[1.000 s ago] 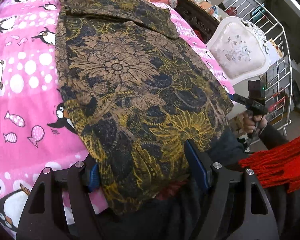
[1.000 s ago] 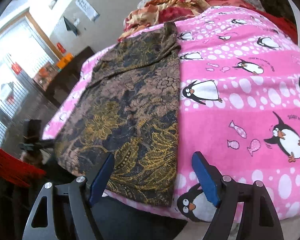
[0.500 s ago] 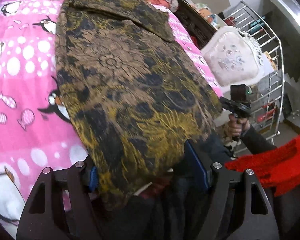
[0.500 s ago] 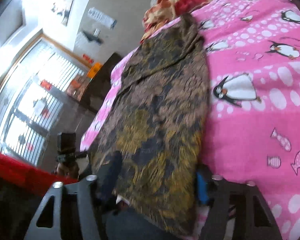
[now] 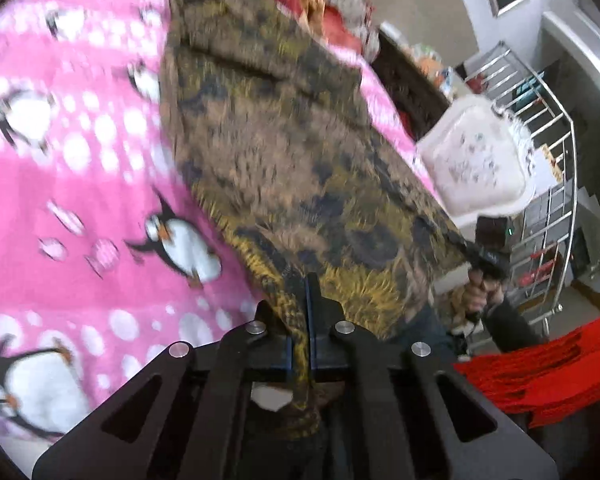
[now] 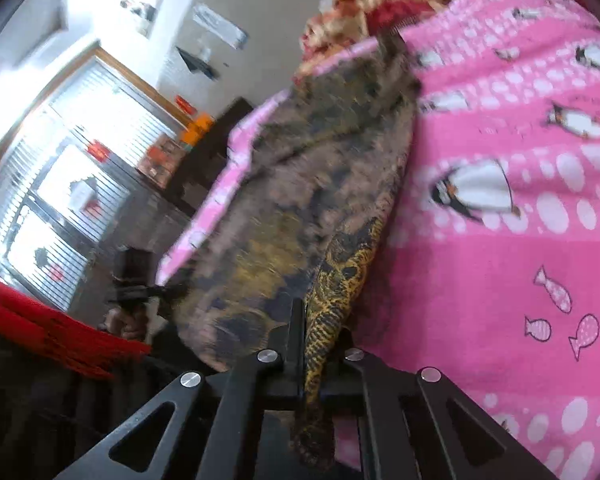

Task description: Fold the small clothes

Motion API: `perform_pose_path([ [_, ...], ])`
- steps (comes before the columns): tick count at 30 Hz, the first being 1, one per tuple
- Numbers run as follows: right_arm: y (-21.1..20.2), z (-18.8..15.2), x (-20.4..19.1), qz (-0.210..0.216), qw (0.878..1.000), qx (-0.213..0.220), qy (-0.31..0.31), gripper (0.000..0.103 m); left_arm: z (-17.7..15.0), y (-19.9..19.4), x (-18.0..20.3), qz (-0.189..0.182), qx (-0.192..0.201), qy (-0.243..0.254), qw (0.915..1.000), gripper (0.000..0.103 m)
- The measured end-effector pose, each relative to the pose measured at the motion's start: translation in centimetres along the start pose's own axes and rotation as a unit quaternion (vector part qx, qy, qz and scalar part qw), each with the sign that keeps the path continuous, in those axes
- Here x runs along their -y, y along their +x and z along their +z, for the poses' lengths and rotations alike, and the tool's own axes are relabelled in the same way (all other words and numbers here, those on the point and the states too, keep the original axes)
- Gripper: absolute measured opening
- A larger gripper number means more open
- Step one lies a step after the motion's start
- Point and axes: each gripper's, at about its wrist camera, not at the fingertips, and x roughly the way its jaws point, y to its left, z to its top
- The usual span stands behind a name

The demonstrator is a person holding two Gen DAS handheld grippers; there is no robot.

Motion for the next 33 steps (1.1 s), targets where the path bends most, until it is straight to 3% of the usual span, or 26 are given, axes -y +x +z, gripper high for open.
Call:
perform_pose_path([
  [6,-2.8,0.4,-3.2,0.046,0.996,0.072,0.001,0.003,0.9,-3.4,0.8,-0.043,0.044,0.003,0.9981,0.002],
  [13,-6.1,-0.4,-8.2,0.066,0.992,0.099,-0.033,0.003,-1.0,-8.2,2.2,-0.115,0.055,0.011,0.9918,0.002],
  [16,-7.7,-0.5,-9.0,0.059,0.992,0.107,-0.034,0.003,-1.0,-8.8,1.8,-0.126,0.069,-0.009,0.9895,0.002],
  [19,-7.8,0.3,-7.4,0.048,0.992,0.117,-0.012,0.003,0.6,-8.1,-0.5,-0.127,0.101,-0.052,0.9854,0.002],
  [24,-5.0,5.2,-2.7,0.022,0.987,0.151,0.051,0.003,7.4,-5.8,-3.0,-0.092,0.164,-0.089,0.9780,0.002],
  [26,-3.0,8.5,-1.0,0.006,0.984,0.165,0.072,0.003,11.7,-4.4,-3.6,-0.064,0.185,-0.089,0.9766,0.002],
  [31,2.3,16.3,3.3,-0.039,0.976,0.172,0.124,0.003,19.8,-0.8,-5.9,-0.014,0.181,-0.077,0.9803,0.002],
  [33,4.4,18.7,4.9,-0.066,0.975,0.164,0.137,0.003,23.2,0.9,-6.6,0.030,0.175,-0.059,0.9824,0.002],
])
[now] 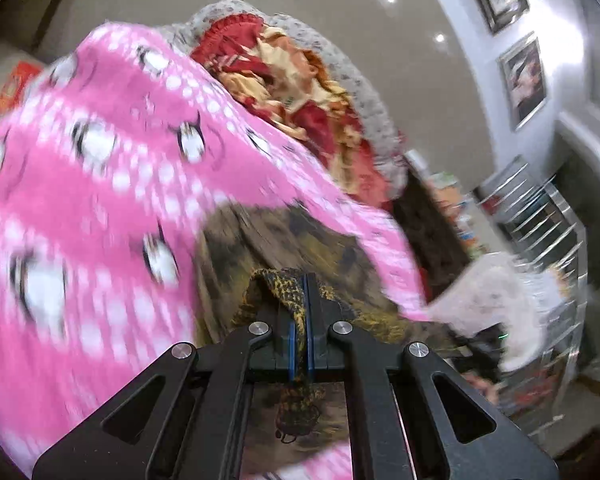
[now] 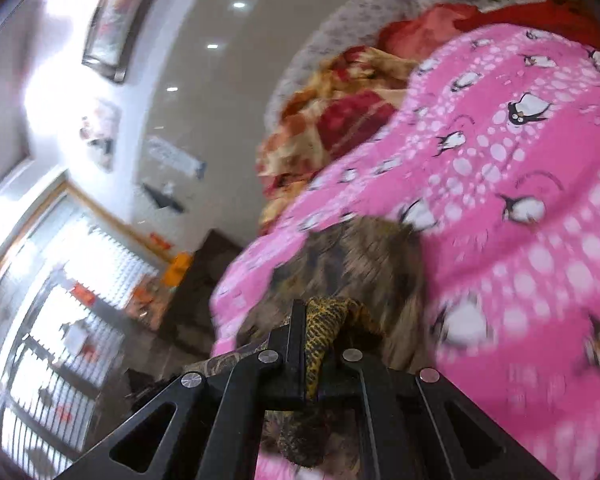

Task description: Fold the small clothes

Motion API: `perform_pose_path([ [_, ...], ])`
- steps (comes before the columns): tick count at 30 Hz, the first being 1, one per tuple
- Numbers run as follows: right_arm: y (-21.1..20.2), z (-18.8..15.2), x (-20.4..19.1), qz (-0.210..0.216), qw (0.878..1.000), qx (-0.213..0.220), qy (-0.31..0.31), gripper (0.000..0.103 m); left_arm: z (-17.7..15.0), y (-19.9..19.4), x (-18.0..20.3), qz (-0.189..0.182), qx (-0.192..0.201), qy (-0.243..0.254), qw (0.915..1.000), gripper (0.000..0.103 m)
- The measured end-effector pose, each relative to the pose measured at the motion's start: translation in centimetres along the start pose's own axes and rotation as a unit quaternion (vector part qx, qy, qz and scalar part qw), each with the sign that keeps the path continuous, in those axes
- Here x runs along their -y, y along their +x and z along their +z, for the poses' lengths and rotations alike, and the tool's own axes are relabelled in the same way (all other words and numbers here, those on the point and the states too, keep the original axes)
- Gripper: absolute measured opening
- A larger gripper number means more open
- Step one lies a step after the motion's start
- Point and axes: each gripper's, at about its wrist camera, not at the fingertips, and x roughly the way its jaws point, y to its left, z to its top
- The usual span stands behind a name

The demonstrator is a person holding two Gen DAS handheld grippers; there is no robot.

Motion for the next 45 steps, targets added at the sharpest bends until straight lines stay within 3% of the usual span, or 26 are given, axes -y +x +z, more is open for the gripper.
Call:
perform_pose_path([
  [4,4.9,2.7,1.0,-0.048,0.999,-0.018,-0.003,0.003,2.9,4.9,-1.0,0.056,-0.030,0.031,0.9975,0.002],
  [8,7.6,4.3,2.1,-0.079,0.997,-0.027,-0.004,0.003,4.1,8.2,-1.6,0.087,-0.052,0.058,0.9932,0.002],
  [15,11.5,4.5,5.8,-0.136,0.988,-0.069,0.008,0.003,2.6,12.5,-4.8,0.144,-0.094,0.043,0.9842,0.005],
  [20,12.7,4.4,6.9,-0.137,0.987,-0.089,0.000,0.003,0.8,11.6,-6.0,0.140,-0.065,0.028,0.9876,0.006],
  [26,12.9,4.8,6.8,-0.142,0.984,-0.111,0.003,0.003,-1.1,9.7,-4.4,0.203,-0.032,0.059,0.9768,0.007],
  [28,12.4,5.3,6.2,-0.145,0.983,-0.109,0.020,0.006,-0.7,9.5,-4.2,0.220,-0.037,0.060,0.9730,0.015],
  [29,11.9,5.5,5.8,-0.148,0.983,-0.103,0.026,0.008,-0.6,8.9,-3.9,0.232,-0.033,0.067,0.9699,0.028],
  [30,11.1,5.8,5.2,-0.150,0.984,-0.092,0.028,0.010,-0.3,8.0,-3.6,0.242,-0.024,0.077,0.9670,0.033],
  [31,9.8,6.1,4.5,-0.148,0.986,-0.072,0.023,0.011,-0.2,7.2,-3.5,0.250,-0.015,0.081,0.9648,0.033],
  [32,8.5,6.4,3.8,-0.147,0.988,-0.054,0.016,0.018,0.1,6.0,-3.3,0.264,-0.005,0.080,0.9611,0.033],
  [33,7.2,6.6,3.0,-0.151,0.988,-0.038,0.007,0.032,0.1,5.5,-3.1,0.273,0.001,0.079,0.9589,0.033],
  [34,5.5,6.7,2.0,-0.165,0.986,-0.017,-0.010,0.040,0.1,4.7,-2.7,0.279,0.011,0.081,0.9568,0.033],
  [35,3.9,6.6,0.9,-0.180,0.983,0.007,-0.032,0.047,-0.1,4.1,-1.9,0.275,0.022,0.087,0.9571,0.034],
  [37,2.4,5.8,-1.2,-0.189,0.979,0.026,-0.073,0.047,-1.2,4.0,0.3,0.237,0.019,0.109,0.9652,0.034],
  [39,3.2,4.0,-3.9,-0.169,0.976,0.003,-0.134,0.047,-3.2,6.2,3.3,0.195,-0.021,0.156,0.9681,0.034],
  [41,6.3,0.5,-6.8,-0.188,0.956,-0.050,-0.218,0.047,-5.3,9.0,5.1,0.183,-0.069,0.193,0.9614,0.034],
  [42,7.9,-1.5,-7.8,-0.212,0.941,-0.071,-0.256,0.047,-6.6,10.5,5.5,0.185,-0.090,0.209,0.9560,0.034],
  [43,9.5,-3.8,-8.3,-0.240,0.922,-0.092,-0.289,0.047,-7.5,11.4,5.6,0.195,-0.098,0.216,0.9518,0.034],
  [44,10.5,-5.5,-8.3,-0.257,0.909,-0.108,-0.308,0.047,-8.7,12.2,4.9,0.224,-0.110,0.228,0.9413,0.034],
  [45,11.2,-7.2,-8.2,-0.274,0.897,-0.124,-0.324,0.046,-9.4,12.1,4.4,0.233,-0.110,0.236,0.9370,0.033],
])
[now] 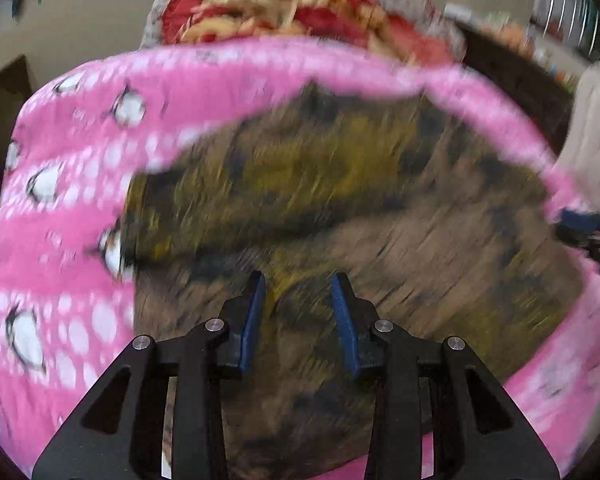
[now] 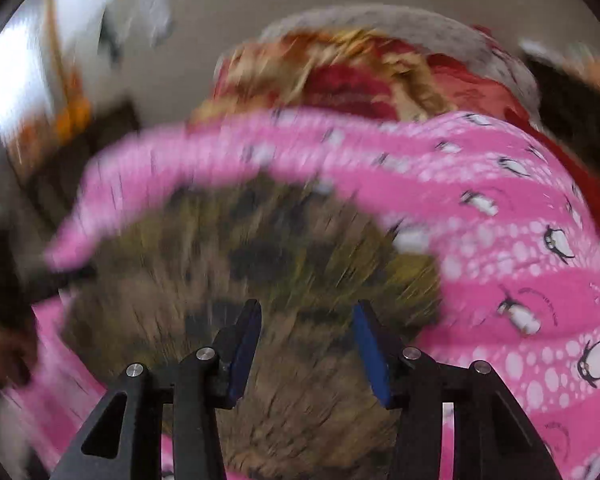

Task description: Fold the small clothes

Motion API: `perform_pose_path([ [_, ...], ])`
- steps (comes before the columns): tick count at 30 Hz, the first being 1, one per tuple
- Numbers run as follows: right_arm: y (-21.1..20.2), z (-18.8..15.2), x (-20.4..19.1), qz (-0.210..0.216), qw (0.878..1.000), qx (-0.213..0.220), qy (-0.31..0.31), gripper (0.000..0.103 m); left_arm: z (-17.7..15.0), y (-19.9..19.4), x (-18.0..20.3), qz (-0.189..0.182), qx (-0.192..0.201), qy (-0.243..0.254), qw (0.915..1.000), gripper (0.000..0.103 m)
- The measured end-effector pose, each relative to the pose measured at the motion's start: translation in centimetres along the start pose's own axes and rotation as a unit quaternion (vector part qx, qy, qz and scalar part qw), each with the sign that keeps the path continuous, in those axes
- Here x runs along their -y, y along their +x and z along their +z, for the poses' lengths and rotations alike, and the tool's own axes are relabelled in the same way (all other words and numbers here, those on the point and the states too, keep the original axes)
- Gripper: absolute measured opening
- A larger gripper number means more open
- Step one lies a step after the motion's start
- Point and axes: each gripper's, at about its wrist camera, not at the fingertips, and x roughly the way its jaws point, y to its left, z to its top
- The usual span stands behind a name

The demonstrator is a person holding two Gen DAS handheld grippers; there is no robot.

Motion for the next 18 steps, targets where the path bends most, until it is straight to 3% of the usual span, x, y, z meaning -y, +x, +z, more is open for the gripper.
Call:
perform_pose_path([
  [4,0.8,-5.3,0.2,-0.040,0.997,-0.039,-0.053,0.046,-3.2,-1.7,-1.1,0.012,0.030,0.025,0.9992,0.031],
  [7,-0.4,-8.0,3.1,-0.002,0.999,-0.014,-0.045,0.046,-4.1,-2.2,-2.0,0.027,0.028,0.030,0.9988,0.032],
  [9,-0.6,-7.7,3.2,0.002,0.998,-0.026,-0.051,0.046,-4.0,-2.3,-3.5,-0.001,0.026,-0.005,0.9997,0.032],
  [12,-1.1,-6.1,2.4,-0.009,0.998,-0.042,-0.056,0.046,-2.6,-3.5,-3.8,-0.004,0.021,-0.032,0.9992,0.032],
  [15,-2.5,-3.5,1.3,0.002,0.999,-0.001,-0.033,0.046,-0.3,-4.1,-1.7,-0.034,0.033,-0.028,0.9985,0.032],
  [16,-1.9,-2.4,1.1,0.002,1.000,-0.003,-0.018,0.047,0.5,-3.5,-0.9,-0.037,0.024,-0.023,0.9988,0.032],
  [18,0.5,-0.7,1.0,-0.002,0.999,-0.039,0.007,0.048,2.4,0.0,1.1,-0.028,-0.037,-0.002,0.9989,0.032],
])
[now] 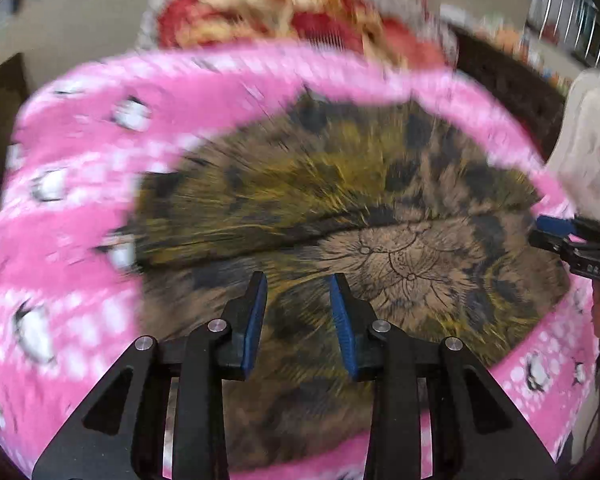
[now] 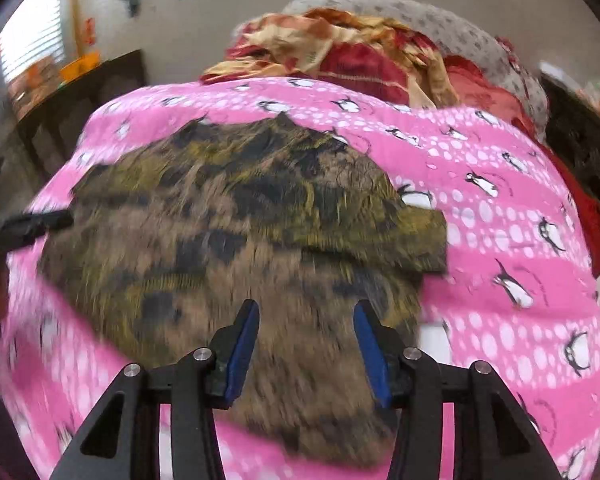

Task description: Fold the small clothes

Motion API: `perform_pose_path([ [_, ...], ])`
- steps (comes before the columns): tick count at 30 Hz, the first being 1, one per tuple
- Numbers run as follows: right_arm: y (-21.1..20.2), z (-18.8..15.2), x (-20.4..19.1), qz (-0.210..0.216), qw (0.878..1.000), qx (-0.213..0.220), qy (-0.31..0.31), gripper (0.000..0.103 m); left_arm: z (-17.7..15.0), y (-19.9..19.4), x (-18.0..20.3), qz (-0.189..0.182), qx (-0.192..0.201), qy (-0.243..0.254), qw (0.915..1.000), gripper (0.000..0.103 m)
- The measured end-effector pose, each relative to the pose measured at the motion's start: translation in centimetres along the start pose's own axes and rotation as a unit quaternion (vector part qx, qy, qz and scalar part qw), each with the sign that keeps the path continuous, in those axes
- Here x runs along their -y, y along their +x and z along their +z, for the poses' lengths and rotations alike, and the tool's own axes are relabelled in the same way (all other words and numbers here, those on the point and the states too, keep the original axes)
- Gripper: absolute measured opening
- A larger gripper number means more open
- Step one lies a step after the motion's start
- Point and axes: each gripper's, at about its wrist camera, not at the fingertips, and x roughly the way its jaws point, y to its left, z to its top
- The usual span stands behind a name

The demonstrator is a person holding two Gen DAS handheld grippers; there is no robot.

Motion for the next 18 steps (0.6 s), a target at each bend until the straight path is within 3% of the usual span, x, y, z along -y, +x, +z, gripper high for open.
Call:
perform_pose_path([
  [2,4.1,1.0,0.4,-0.001,0.998,-0.066,0.023,0.049,1.1,2.6,0.8,0.017,-0.029,0.013,0.9993,0.033],
  [3,5.2,1.5,0.9,0.005,0.997,-0.066,0.037,0.051,2.1,3.0,0.9,0.023,-0.016,0.013,0.9995,0.036],
  [6,6.0,4.4,2.5,0.033,0.997,-0.031,0.069,0.052,5.5,4.5,-0.5,0.004,-0.016,-0.041,0.9990,0.036],
  [8,5.9,7.1,3.1,0.021,0.998,-0.002,0.064,0.052,8.1,5.0,-2.2,-0.005,0.001,-0.083,0.9965,0.036],
  [12,2.1,11.7,4.1,0.004,0.993,0.101,0.068,0.052,12.7,1.4,-4.9,0.047,0.097,-0.137,0.9846,0.036],
  [15,-0.6,12.8,4.2,-0.005,0.986,0.152,0.071,0.052,13.1,-0.6,-5.6,0.060,0.144,-0.153,0.9758,0.037],
  [18,-0.1,12.1,3.7,-0.009,0.981,0.156,0.111,0.052,12.0,0.4,-4.8,0.057,0.150,-0.151,0.9754,0.040],
])
